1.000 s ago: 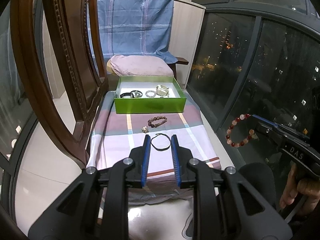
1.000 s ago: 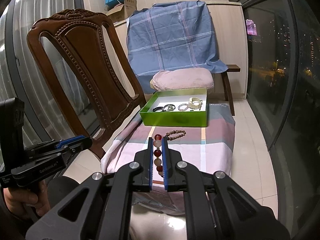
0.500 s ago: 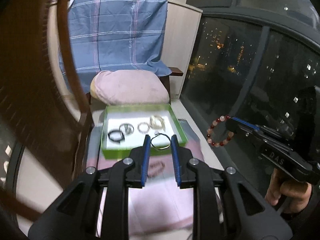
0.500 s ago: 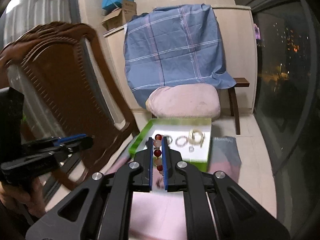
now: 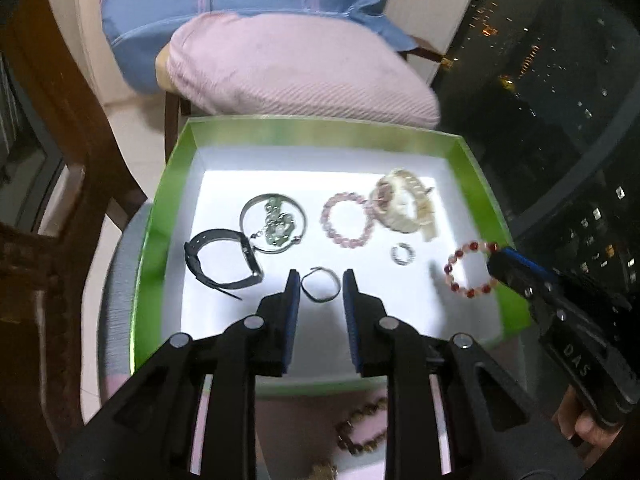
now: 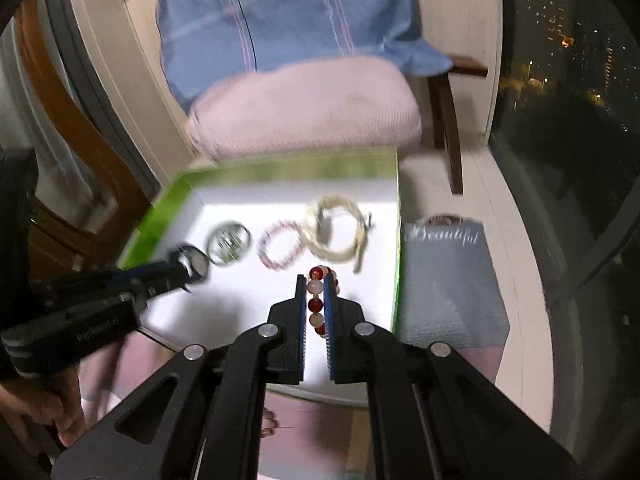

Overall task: Organize jewelry
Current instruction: 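Lower the ring and red-brown bracelet into the green box and open both tools, then withdraw both open tools up and away from the green box, then move the left tool to the gold flower brooch while the right approaches the dark brown bead bracelet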

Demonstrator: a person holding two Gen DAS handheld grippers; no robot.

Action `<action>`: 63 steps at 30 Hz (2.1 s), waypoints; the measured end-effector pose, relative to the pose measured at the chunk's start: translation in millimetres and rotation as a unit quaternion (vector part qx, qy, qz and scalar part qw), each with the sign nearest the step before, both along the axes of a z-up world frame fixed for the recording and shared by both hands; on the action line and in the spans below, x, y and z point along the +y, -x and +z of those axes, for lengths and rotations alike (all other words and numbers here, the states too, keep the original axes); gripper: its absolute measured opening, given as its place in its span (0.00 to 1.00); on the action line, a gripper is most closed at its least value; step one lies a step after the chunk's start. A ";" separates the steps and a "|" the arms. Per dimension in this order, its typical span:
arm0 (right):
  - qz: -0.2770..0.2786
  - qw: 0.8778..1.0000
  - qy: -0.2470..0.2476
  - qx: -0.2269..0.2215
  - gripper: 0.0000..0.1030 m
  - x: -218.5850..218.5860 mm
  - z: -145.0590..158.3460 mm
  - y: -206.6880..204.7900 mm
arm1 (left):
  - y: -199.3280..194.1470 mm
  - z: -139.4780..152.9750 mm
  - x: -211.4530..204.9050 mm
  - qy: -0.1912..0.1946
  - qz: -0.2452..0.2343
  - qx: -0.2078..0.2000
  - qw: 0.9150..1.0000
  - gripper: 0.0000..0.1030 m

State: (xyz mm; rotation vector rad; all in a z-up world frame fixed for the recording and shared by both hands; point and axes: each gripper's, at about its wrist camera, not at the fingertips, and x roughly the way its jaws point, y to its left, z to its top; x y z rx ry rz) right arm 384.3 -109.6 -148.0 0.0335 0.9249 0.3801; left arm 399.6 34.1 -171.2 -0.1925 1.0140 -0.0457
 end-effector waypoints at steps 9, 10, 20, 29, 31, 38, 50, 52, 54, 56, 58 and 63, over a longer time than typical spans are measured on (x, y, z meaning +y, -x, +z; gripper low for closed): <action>-0.048 0.975 -0.016 -0.217 0.89 -49.4 130.7 123.1 | 147.3 146.4 19.9 -0.048 0.037 -0.215 0.975 0.94; -0.051 0.969 -0.014 -0.241 0.91 -55.9 144.7 150.6 | 172.1 157.4 21.4 -0.056 0.038 -0.235 0.970 0.95; -0.039 0.971 0.019 -0.235 0.92 -71.1 150.4 297.8 | 347.0 160.5 3.3 -0.069 0.054 -0.250 0.964 0.96; -0.034 0.980 0.002 -0.194 0.92 -69.1 131.4 369.2 | 412.7 141.2 -23.6 -0.070 0.052 -0.226 0.970 0.96; -0.030 0.981 0.005 -0.192 0.92 -68.5 130.0 381.8 | 420.2 139.3 -26.8 -0.064 0.051 -0.225 0.971 0.96; -0.032 0.983 0.002 -0.183 0.92 -70.6 127.6 402.3 | 440.8 138.1 -39.7 -0.075 0.045 -0.226 0.970 0.96; -0.038 0.981 -0.009 -0.189 0.92 -77.7 131.0 412.1 | 443.9 137.9 -44.5 -0.073 0.043 -0.225 0.971 0.96; -0.038 0.982 -0.012 -0.186 0.92 -78.7 129.8 411.3 | 442.9 137.2 -44.9 -0.072 0.042 -0.223 0.971 0.96; -0.039 0.982 -0.013 -0.186 0.92 -78.9 129.7 410.6 | 442.5 137.6 -46.5 -0.074 0.041 -0.223 0.971 0.96; -0.039 0.982 -0.013 -0.187 0.92 -78.8 129.4 410.5 | 441.9 137.2 -46.7 -0.073 0.040 -0.222 0.972 0.96; -0.039 0.982 -0.013 -0.185 0.92 -78.8 128.6 409.8 | 439.8 135.9 -47.0 -0.073 0.040 -0.219 0.972 0.96; -0.043 0.984 -0.012 -0.173 0.92 -79.6 122.7 403.2 | 429.8 129.1 -49.2 -0.073 0.038 -0.207 0.975 0.96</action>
